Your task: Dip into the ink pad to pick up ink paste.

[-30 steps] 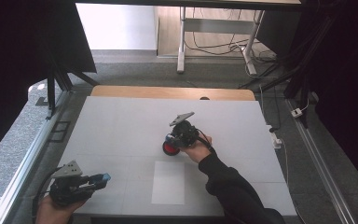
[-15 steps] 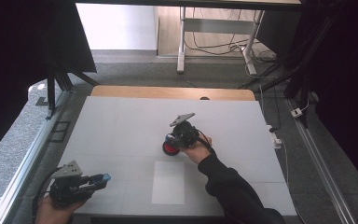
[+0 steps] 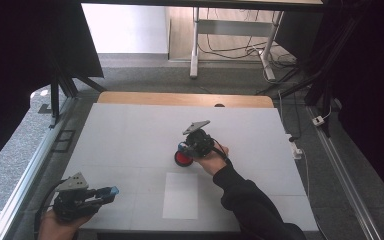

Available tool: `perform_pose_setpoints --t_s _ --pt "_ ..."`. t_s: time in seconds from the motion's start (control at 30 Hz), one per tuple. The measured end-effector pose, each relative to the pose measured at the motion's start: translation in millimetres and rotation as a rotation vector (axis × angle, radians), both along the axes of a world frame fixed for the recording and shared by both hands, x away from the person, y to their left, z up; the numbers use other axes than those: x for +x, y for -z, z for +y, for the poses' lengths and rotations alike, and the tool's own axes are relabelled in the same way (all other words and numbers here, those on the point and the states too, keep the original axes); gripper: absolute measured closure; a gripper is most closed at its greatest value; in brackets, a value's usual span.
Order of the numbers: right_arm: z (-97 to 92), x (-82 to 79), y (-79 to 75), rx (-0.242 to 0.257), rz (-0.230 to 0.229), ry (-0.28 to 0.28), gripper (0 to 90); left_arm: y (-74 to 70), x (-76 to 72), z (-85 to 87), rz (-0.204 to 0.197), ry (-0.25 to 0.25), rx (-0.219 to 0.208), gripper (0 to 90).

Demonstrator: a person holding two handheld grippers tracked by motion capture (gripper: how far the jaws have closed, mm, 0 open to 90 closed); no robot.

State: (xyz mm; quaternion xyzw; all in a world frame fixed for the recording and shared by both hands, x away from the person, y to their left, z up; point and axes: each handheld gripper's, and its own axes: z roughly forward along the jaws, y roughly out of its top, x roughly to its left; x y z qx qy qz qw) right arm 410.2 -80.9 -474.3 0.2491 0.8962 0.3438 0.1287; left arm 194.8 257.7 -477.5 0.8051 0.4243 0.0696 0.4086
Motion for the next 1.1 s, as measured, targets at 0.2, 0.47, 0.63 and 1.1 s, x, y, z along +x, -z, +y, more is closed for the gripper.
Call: perform_pose_setpoints --t_s 0.2,0.47,0.63,1.1 --pt "-4.3 -3.9 -17.6 0.036 -0.022 -0.006 71.5 0.1 0.3 0.2 0.003 -0.002 -0.002 68.2" --pt "-0.5 -8.1 -22.4 0.009 -0.036 -0.035 71.5 0.2 0.4 0.6 0.004 -0.004 -0.005 68.2" --pt "1.3 -7.6 -17.8 -0.007 -0.027 -0.039 71.5 0.3 0.3 0.9 0.007 -0.007 -0.006 68.2" --pt "7.7 -7.8 -4.5 -0.042 -0.005 -0.056 71.4 0.4 0.3 1.1 0.011 -0.007 -0.008 68.1"
